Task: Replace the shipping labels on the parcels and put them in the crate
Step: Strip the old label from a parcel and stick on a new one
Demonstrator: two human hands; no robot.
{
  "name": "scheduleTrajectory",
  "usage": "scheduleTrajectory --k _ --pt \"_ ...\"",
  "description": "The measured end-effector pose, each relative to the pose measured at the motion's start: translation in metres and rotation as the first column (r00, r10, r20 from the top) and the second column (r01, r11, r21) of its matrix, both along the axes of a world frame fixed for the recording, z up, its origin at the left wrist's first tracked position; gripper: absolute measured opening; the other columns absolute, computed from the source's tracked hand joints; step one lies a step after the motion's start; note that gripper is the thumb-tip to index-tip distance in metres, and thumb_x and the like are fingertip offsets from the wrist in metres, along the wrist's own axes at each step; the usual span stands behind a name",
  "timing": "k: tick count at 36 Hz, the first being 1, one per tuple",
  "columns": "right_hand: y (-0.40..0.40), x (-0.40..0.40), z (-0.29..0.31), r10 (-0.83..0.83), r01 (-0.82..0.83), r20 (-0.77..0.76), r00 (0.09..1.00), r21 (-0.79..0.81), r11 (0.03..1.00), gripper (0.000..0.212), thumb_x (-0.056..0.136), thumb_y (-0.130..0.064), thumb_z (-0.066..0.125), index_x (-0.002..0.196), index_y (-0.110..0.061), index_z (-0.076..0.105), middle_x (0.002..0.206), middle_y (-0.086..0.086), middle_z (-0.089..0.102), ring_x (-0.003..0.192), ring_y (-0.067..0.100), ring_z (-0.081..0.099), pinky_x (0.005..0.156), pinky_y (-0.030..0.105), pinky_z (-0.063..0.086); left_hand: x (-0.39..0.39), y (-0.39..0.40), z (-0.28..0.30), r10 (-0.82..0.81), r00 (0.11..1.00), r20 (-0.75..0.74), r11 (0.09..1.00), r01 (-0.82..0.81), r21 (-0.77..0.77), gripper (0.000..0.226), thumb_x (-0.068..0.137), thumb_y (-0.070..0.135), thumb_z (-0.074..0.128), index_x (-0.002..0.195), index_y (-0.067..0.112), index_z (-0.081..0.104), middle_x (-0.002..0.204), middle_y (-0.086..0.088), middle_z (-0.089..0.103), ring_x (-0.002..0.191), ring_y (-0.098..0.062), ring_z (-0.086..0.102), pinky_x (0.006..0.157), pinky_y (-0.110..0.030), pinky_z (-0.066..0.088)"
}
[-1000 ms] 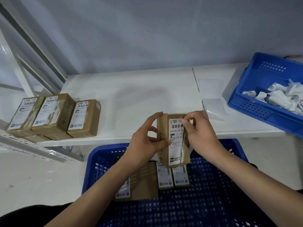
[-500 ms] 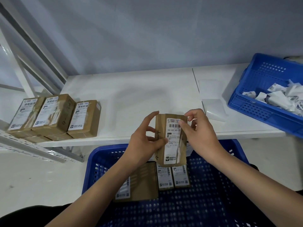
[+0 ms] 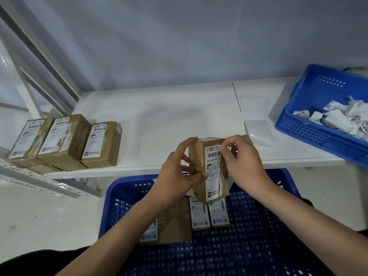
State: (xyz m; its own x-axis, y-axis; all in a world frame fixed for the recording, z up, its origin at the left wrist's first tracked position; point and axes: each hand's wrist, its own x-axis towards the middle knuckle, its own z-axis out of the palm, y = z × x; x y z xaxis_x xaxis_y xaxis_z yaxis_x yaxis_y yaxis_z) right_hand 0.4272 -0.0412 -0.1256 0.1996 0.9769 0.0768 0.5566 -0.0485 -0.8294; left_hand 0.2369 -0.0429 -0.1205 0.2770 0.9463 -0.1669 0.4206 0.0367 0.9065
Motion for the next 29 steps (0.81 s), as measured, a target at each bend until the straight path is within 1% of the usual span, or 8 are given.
scheduleTrajectory --k 4,14,19,22,24,26,27,29 --pt "-0.002 -0.002 0.001 0.06 -0.063 0.052 0.997 0.057 0.996 0.005 0.102 -0.015 0.053 0.098 -0.018 0.053 0.103 -0.004 0.05 0.093 -0.003 0.053 0.073 0.003 0.042 0.0 -0.002 0.0 -0.027 0.999 0.02 1.0 0.027 -0.012 0.09 0.077 0.023 0.089 0.139 0.059 0.033 0.119 0.012 0.055 0.101 -0.011 0.066 0.076 -0.018 0.059" --pt "-0.003 -0.003 0.006 0.2 -0.209 0.098 0.975 0.1 0.973 0.012 0.103 -0.006 0.046 0.095 -0.013 0.05 0.097 -0.001 0.048 0.085 0.005 0.051 0.067 0.016 0.043 0.002 -0.002 -0.003 -0.044 0.999 0.019 0.998 0.043 0.055 0.071 0.077 0.015 0.089 0.123 0.045 0.042 0.123 0.013 0.054 0.099 -0.009 0.069 0.073 -0.013 0.056" --pt "-0.006 -0.005 0.008 0.284 -0.295 0.137 0.949 0.067 0.953 0.013 0.102 -0.004 0.048 0.095 -0.014 0.05 0.094 -0.005 0.048 0.086 0.007 0.052 0.071 0.022 0.044 -0.005 0.004 -0.008 -0.016 0.972 -0.235 0.95 0.088 0.3 0.064 0.07 0.026 0.094 0.118 0.031 0.052 0.134 0.011 0.04 0.114 -0.001 0.048 0.085 -0.001 0.046" --pt "-0.007 -0.006 0.009 0.307 -0.319 0.153 0.939 0.064 0.946 0.012 0.102 -0.005 0.049 0.094 -0.014 0.05 0.094 -0.005 0.049 0.088 0.012 0.052 0.071 0.022 0.044 -0.01 0.005 -0.009 -0.048 0.939 -0.339 0.9 0.188 0.393 0.079 0.07 0.031 0.093 0.135 0.028 0.048 0.149 0.01 0.035 0.124 0.002 0.04 0.089 0.006 0.032" --pt "-0.007 -0.007 0.011 0.329 -0.34 0.152 0.932 0.047 0.939 0.011 0.102 -0.007 0.049 0.095 -0.016 0.049 0.094 -0.005 0.05 0.088 0.013 0.051 0.072 0.023 0.044 -0.011 0.004 -0.008 -0.098 0.925 -0.367 0.865 0.262 0.427 0.091 0.072 0.031 0.092 0.147 0.027 0.041 0.157 0.008 0.033 0.139 -0.005 0.036 0.103 0.0 0.03" --pt "-0.009 -0.009 0.011 0.351 -0.358 0.141 0.926 0.024 0.933 0.01 0.103 -0.011 0.049 0.095 -0.018 0.049 0.094 -0.006 0.051 0.088 0.012 0.051 0.072 0.023 0.044 -0.009 0.001 -0.007 -0.142 0.91 -0.389 0.844 0.317 0.433 0.098 0.074 0.032 0.09 0.154 0.024 0.034 0.161 0.006 0.032 0.149 -0.011 0.03 0.117 -0.025 0.037" --pt "-0.01 -0.009 0.012 0.356 -0.361 0.134 0.925 0.015 0.932 0.01 0.103 -0.012 0.049 0.096 -0.019 0.049 0.095 -0.006 0.051 0.089 0.011 0.051 0.072 0.022 0.044 -0.008 0.0 -0.008 -0.159 0.904 -0.398 0.841 0.335 0.426 0.1 0.076 0.034 0.089 0.157 0.022 0.031 0.162 0.006 0.031 0.15 -0.012 0.028 0.119 -0.037 0.038" --pt "-0.011 -0.009 0.011 0.351 -0.354 0.113 0.929 0.004 0.935 0.011 0.103 -0.013 0.049 0.095 -0.021 0.049 0.094 -0.008 0.052 0.089 0.01 0.052 0.071 0.021 0.044 -0.007 -0.001 -0.008 -0.178 0.896 -0.407 0.843 0.353 0.407 0.102 0.078 0.038 0.086 0.159 0.02 0.027 0.162 0.005 0.031 0.15 -0.013 0.03 0.118 -0.043 0.04"
